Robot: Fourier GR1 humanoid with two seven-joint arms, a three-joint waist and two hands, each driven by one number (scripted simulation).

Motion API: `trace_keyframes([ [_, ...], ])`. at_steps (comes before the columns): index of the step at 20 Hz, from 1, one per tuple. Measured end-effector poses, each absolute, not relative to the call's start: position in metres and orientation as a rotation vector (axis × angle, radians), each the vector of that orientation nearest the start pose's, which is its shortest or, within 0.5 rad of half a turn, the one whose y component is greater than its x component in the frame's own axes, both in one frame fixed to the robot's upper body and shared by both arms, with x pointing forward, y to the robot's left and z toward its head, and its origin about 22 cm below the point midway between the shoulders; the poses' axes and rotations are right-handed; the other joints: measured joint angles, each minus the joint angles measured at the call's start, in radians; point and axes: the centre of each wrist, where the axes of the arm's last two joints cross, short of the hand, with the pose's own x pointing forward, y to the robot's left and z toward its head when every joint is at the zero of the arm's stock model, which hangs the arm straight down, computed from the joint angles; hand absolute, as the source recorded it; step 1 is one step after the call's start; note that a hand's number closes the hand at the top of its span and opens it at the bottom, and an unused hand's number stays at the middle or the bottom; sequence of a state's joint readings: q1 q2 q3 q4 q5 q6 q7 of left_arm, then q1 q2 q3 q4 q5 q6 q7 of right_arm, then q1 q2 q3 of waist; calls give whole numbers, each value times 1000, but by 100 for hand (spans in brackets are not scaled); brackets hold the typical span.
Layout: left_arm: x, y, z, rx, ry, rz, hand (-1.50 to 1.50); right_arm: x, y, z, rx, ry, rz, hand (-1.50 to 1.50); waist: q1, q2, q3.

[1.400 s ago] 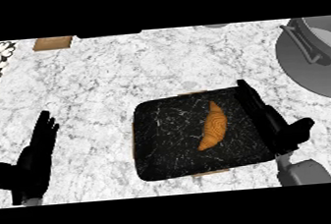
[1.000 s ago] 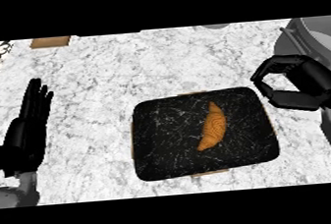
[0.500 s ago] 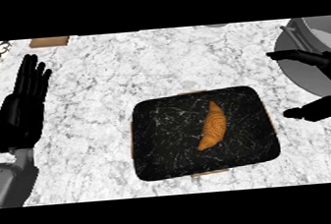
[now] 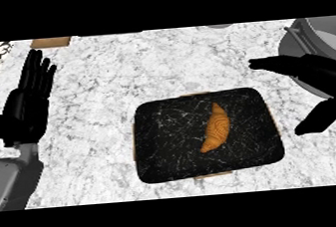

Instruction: Pick the croissant from the tray and place it in the pot

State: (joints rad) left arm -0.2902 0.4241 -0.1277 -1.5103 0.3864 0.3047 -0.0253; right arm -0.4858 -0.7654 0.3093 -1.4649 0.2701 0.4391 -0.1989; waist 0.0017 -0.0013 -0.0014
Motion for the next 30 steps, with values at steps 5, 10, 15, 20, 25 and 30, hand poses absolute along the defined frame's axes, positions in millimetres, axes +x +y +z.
trace_keyframes([
  [5, 302, 271, 78, 109, -1761, 47, 0, 326, -253, 155, -319, -1426, 1560, -150, 2, 0, 0],
  [10, 305, 265, 84, 104, -1762, 49, 0, 322, -229, 143, -342, -1311, 1591, -150, 1, 0, 1],
  [15, 306, 266, 80, 109, -1765, 46, 0, 323, -208, 129, -343, -1218, 1596, -150, 1, 1, 1],
  [20, 305, 269, 73, 109, -1770, 46, 0, 321, -203, 110, -325, -1188, 1615, -150, 1, 1, 1],
  [25, 305, 266, 82, 106, -1763, 48, 0, 315, -195, 97, -313, -1237, 1621, -150, 0, 1, 2],
  [30, 304, 273, 79, 105, -1759, 49, 0, 312, -185, 85, -334, -1241, 1624, -150, 0, 1, 2],
])
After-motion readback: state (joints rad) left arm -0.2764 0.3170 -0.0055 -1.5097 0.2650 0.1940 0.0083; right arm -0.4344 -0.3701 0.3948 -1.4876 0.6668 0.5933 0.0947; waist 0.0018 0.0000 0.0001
